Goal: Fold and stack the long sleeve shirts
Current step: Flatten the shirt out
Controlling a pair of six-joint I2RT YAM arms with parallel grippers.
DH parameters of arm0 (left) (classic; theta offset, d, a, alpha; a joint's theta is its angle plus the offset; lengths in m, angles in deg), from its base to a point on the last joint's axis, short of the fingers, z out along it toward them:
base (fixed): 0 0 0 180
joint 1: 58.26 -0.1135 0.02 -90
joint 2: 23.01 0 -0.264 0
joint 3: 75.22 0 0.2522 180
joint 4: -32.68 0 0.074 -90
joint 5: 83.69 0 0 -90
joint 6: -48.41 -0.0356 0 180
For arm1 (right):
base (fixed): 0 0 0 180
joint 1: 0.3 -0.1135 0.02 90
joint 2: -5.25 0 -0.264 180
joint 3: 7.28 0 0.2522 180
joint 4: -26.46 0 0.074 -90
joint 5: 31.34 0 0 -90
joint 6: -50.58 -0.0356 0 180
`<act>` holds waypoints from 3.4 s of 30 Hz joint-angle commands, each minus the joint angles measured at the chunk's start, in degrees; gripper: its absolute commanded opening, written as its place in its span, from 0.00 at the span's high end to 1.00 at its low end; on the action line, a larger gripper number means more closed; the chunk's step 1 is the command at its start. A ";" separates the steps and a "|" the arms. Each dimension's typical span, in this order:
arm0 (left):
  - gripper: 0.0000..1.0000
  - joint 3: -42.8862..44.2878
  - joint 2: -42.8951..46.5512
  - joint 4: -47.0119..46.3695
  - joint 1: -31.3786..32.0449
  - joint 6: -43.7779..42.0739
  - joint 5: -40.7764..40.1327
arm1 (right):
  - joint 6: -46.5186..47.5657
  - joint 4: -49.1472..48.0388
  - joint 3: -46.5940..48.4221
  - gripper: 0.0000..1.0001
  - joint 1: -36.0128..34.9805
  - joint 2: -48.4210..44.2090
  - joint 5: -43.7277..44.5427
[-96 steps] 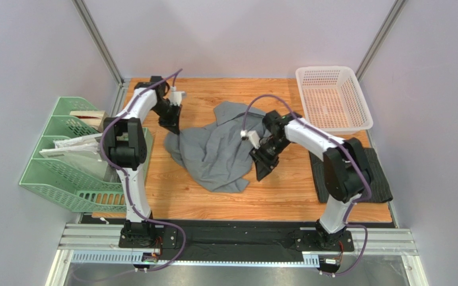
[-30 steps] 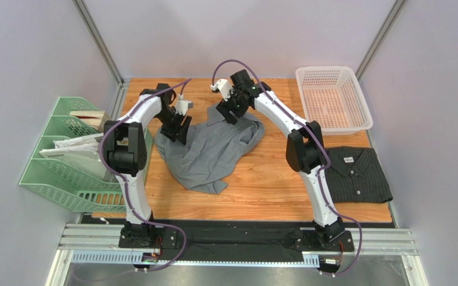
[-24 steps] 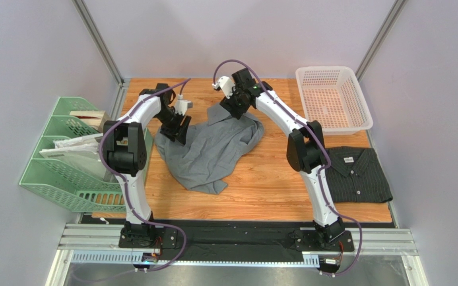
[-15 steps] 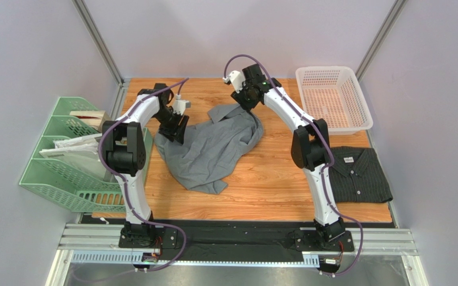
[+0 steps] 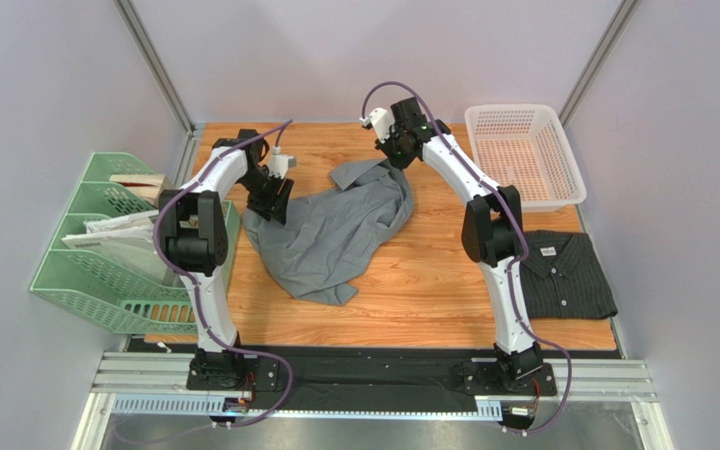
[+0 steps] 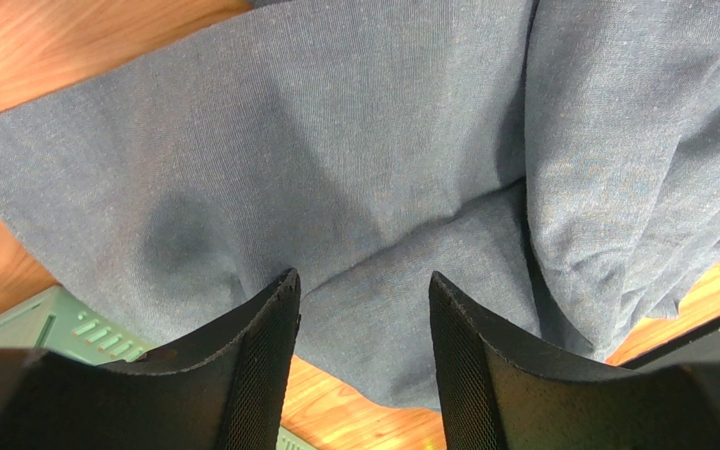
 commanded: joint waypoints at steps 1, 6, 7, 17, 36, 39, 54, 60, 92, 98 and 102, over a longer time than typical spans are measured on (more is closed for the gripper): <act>0.41 2.33 -1.44 1.90 -0.45 -0.89 2.26 | -5.47 2.03 4.37 1.00 2.14 -1.51 -3.37; 0.37 0.40 -1.44 1.38 -0.45 -1.94 1.56 | -17.08 4.49 2.28 1.00 10.92 -15.81 -18.12; 0.39 -0.04 -1.53 1.29 -0.45 -2.12 1.39 | -18.49 4.93 0.09 1.00 12.33 -18.37 -20.93; 0.91 1.10 -2.50 1.91 -0.45 -4.40 3.31 | 4.90 32.16 -46.04 1.00 11.56 -47.46 -33.79; 0.42 4.44 1.20 1.29 -0.54 -0.89 4.03 | -13.58 13.37 15.07 0.20 4.79 0.62 -25.44; 0.31 3.22 1.89 0.51 -0.63 -0.89 1.05 | -14.21 8.48 16.52 0.07 3.39 4.19 -24.21; 0.70 1.97 -2.84 0.77 -1.60 -1.68 -5.03 | -6.83 3.16 1.67 1.00 1.97 -2.55 -17.18; 1.00 7.94 -0.58 0.94 -1.86 -2.38 -0.40 | -5.94 10.71 -12.57 1.00 7.76 -20.02 -23.94; 0.38 17.70 -2.21 -2.05 7.10 -2.04 4.82 | -6.12 24.36 -14.27 0.30 10.43 -10.58 -30.36; 0.37 26.32 -13.03 0.76 10.18 -1.33 -2.83 | -5.77 22.86 -15.48 0.32 7.69 -5.74 -28.44; 0.37 27.55 -16.20 0.33 11.23 0.60 -6.35 | -5.15 21.46 -20.13 0.38 6.37 -6.08 -26.59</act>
